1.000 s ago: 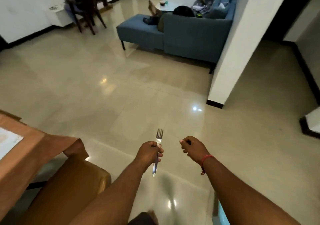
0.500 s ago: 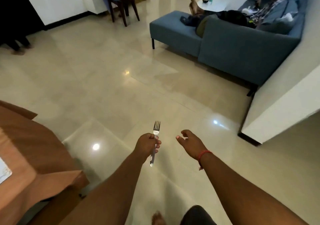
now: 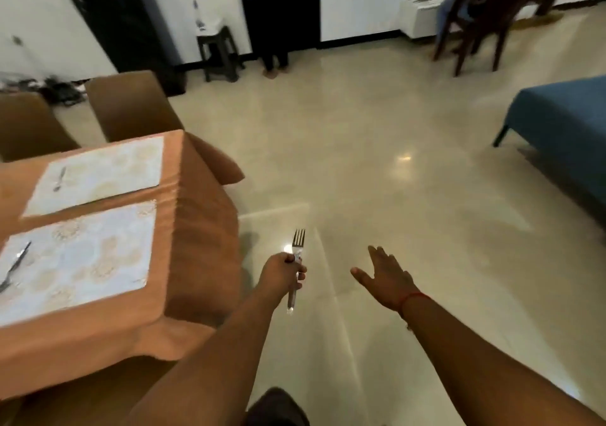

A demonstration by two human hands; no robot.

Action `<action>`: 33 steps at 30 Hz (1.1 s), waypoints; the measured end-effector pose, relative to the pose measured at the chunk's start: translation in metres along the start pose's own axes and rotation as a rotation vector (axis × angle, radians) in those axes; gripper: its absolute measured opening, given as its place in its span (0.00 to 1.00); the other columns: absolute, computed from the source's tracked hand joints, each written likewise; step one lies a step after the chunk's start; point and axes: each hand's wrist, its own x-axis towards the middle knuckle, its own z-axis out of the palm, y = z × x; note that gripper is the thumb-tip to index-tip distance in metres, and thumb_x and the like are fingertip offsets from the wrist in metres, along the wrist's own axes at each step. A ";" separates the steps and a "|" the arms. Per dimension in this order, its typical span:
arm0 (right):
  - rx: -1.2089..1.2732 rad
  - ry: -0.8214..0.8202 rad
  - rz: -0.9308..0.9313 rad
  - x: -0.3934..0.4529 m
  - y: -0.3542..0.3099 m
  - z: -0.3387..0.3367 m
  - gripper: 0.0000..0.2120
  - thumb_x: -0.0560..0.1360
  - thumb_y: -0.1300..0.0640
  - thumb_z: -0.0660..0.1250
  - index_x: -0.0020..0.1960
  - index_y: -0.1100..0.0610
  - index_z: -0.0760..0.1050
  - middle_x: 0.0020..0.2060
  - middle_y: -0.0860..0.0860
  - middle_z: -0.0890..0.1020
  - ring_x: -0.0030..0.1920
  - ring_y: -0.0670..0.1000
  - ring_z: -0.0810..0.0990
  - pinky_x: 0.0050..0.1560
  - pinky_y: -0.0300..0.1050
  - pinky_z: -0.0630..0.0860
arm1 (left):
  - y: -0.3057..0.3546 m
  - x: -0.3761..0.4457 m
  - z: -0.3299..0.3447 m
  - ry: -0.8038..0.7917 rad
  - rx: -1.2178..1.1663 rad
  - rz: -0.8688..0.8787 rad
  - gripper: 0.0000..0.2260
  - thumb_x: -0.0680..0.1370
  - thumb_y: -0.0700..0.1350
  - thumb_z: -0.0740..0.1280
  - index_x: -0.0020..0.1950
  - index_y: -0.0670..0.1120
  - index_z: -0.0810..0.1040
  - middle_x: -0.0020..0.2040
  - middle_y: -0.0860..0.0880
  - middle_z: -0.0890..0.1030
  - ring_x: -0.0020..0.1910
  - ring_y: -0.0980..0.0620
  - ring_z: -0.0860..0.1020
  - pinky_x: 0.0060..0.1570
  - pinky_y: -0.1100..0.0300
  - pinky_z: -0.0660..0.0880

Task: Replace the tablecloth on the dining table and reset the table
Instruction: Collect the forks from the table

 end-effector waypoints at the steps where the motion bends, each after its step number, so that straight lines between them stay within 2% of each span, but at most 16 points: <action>1: -0.003 -0.024 -0.030 0.018 -0.015 -0.004 0.42 0.76 0.28 0.53 0.81 0.48 0.46 0.81 0.50 0.47 0.80 0.54 0.48 0.76 0.64 0.51 | 0.007 0.007 -0.010 0.014 -0.009 0.009 0.07 0.80 0.33 0.61 0.43 0.42 0.73 0.35 0.43 0.77 0.29 0.48 0.73 0.31 0.58 0.71; 3: -0.046 -0.092 -0.118 0.059 -0.052 -0.002 0.41 0.76 0.29 0.52 0.81 0.48 0.45 0.81 0.50 0.48 0.80 0.54 0.48 0.76 0.64 0.52 | 0.014 0.024 -0.037 0.063 -0.054 0.013 0.05 0.80 0.35 0.61 0.46 0.42 0.72 0.36 0.44 0.77 0.29 0.50 0.73 0.30 0.60 0.71; 8: -0.196 -0.189 -0.285 0.149 -0.158 0.021 0.40 0.77 0.30 0.52 0.81 0.48 0.44 0.81 0.49 0.46 0.80 0.54 0.47 0.77 0.63 0.51 | 0.031 0.076 -0.116 0.241 -0.180 0.042 0.08 0.79 0.32 0.56 0.46 0.43 0.69 0.36 0.44 0.76 0.28 0.53 0.72 0.28 0.60 0.69; 11: -0.267 -0.271 -0.352 0.189 -0.223 0.047 0.40 0.78 0.30 0.52 0.81 0.48 0.44 0.81 0.49 0.46 0.80 0.54 0.47 0.77 0.63 0.51 | 0.025 0.102 -0.179 0.321 -0.234 -0.032 0.07 0.79 0.33 0.58 0.46 0.42 0.73 0.37 0.44 0.77 0.29 0.51 0.74 0.32 0.57 0.73; 14: -0.371 -0.310 -0.441 0.223 -0.286 0.073 0.39 0.78 0.31 0.52 0.81 0.49 0.45 0.81 0.50 0.48 0.80 0.54 0.49 0.76 0.63 0.54 | 0.018 0.116 -0.244 0.476 -0.272 -0.093 0.06 0.77 0.36 0.63 0.43 0.44 0.77 0.36 0.45 0.81 0.34 0.49 0.79 0.39 0.53 0.77; 16: -0.363 -0.316 -0.510 0.245 -0.338 0.091 0.38 0.78 0.32 0.54 0.80 0.51 0.49 0.80 0.52 0.54 0.79 0.55 0.54 0.74 0.62 0.58 | 0.016 0.128 -0.291 0.592 -0.343 -0.087 0.08 0.75 0.34 0.62 0.40 0.43 0.77 0.36 0.43 0.81 0.33 0.47 0.78 0.36 0.52 0.76; 18: -0.379 -0.372 -0.577 0.252 -0.389 0.115 0.36 0.78 0.35 0.57 0.79 0.52 0.53 0.78 0.52 0.60 0.77 0.56 0.59 0.72 0.61 0.61 | 0.010 0.132 -0.333 0.651 -0.427 -0.128 0.09 0.75 0.31 0.60 0.39 0.42 0.74 0.36 0.39 0.79 0.32 0.44 0.75 0.33 0.51 0.72; 20: -0.460 -0.441 -0.659 0.260 -0.430 0.143 0.37 0.77 0.33 0.56 0.79 0.49 0.53 0.78 0.52 0.59 0.76 0.56 0.60 0.72 0.62 0.62 | 0.004 0.133 -0.366 0.688 -0.564 -0.180 0.09 0.76 0.31 0.59 0.41 0.42 0.73 0.36 0.39 0.76 0.33 0.46 0.72 0.33 0.54 0.67; 23: -0.587 -0.534 -0.775 0.283 -0.496 0.187 0.41 0.74 0.29 0.51 0.80 0.50 0.53 0.80 0.52 0.52 0.79 0.57 0.54 0.75 0.61 0.57 | -0.003 0.133 -0.413 0.768 -0.687 -0.184 0.06 0.78 0.33 0.60 0.45 0.41 0.74 0.37 0.42 0.76 0.32 0.47 0.71 0.33 0.55 0.67; 28: -0.713 -0.657 -1.039 0.301 -0.599 0.260 0.40 0.78 0.31 0.52 0.81 0.51 0.46 0.81 0.51 0.48 0.80 0.55 0.49 0.77 0.59 0.53 | -0.036 0.124 -0.477 0.987 -0.828 -0.251 0.05 0.79 0.36 0.63 0.44 0.42 0.74 0.38 0.41 0.77 0.33 0.47 0.73 0.34 0.55 0.71; 31: -0.797 -0.741 -1.200 0.302 -0.659 0.311 0.37 0.80 0.36 0.56 0.81 0.55 0.49 0.80 0.54 0.54 0.79 0.56 0.54 0.76 0.59 0.58 | -0.054 0.108 -0.496 1.145 -0.939 -0.326 0.04 0.80 0.35 0.62 0.47 0.40 0.74 0.40 0.40 0.78 0.35 0.46 0.75 0.37 0.53 0.72; 33: -0.838 -0.718 -1.342 0.297 -0.694 0.343 0.34 0.80 0.39 0.58 0.79 0.56 0.55 0.77 0.56 0.61 0.77 0.58 0.61 0.73 0.58 0.64 | -0.058 0.096 -0.500 1.239 -1.012 -0.349 0.04 0.81 0.33 0.61 0.48 0.39 0.74 0.40 0.40 0.78 0.35 0.46 0.74 0.37 0.52 0.71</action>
